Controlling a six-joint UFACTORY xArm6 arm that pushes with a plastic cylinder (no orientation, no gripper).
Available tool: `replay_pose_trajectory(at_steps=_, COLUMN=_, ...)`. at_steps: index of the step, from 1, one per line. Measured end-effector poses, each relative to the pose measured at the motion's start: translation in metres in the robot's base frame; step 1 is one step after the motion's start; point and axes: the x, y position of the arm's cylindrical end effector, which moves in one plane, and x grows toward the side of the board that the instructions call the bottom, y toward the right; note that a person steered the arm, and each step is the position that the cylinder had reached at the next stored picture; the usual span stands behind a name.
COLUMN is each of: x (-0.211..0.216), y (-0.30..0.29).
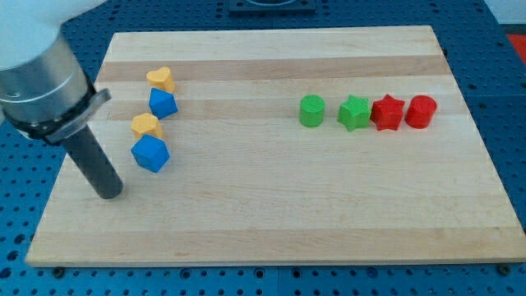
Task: Move your hand to the left of the blue cube
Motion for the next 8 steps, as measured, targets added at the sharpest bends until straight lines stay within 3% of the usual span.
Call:
replay_pose_trajectory(at_steps=4, x=-0.057, y=-0.019)
replay_pose_trajectory(at_steps=8, x=-0.071, y=-0.015)
